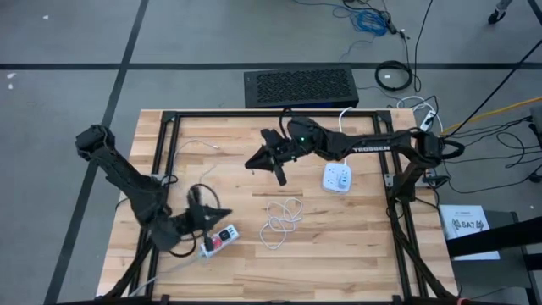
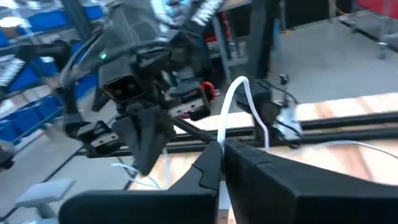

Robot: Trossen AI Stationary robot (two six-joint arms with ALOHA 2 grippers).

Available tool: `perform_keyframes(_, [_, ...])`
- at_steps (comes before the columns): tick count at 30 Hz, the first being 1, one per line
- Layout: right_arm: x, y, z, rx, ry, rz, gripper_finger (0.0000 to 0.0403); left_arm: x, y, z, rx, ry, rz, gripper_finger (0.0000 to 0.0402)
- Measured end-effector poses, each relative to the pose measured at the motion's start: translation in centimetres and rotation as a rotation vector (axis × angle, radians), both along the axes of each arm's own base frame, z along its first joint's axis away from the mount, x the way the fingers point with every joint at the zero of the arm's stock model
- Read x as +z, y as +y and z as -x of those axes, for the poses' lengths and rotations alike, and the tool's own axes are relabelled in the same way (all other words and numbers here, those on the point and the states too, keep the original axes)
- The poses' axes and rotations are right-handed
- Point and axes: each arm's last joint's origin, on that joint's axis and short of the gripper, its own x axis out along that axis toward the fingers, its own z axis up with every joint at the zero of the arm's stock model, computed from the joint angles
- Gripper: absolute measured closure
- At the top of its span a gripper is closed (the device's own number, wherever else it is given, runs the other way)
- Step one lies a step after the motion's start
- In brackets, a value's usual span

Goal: Insert USB
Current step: Insert the top right white cable charger into the black adapter charger

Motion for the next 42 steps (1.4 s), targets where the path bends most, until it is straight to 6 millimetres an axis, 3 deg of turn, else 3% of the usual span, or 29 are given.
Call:
perform_keyframes(6, [2.1,1.5,0.9,0.078,-0.056,0.023,0.0403,3.1,-0.2,-2.1,-0.364,-0.162,-0.176,0.0401])
perform_keyframes(10, [5.4,2.6,3.3,0.103,-0.143,0.096,0.0403,2.5,0.9,-2.4,-0.448,-0.288,-0.215,0.0401])
perform_keyframes(14, [7.0,4.0,4.7,0.141,-0.182,0.146,0.0402,1.5,3.0,-2.7,-0.492,-0.432,-0.202,0.0401])
perform_keyframes(18, [6.6,5.7,4.5,0.19,-0.169,0.156,0.0402,1.7,5.1,-2.9,-0.547,-0.594,-0.23,0.0401])
perform_keyframes(23, [5.4,7.0,3.4,0.177,-0.147,0.161,0.0402,1.5,7.1,-4.0,-0.483,-0.581,-0.201,0.0383])
perform_keyframes(33, [3.4,7.3,1.7,0.178,-0.099,0.106,0.0402,2.6,8.2,-5.2,-0.507,-0.62,-0.234,0.0322])
perform_keyframes(42, [3.0,7.3,1.5,0.178,-0.083,0.092,0.0402,2.7,9.5,-5.8,-0.504,-0.618,-0.201,0.0308])
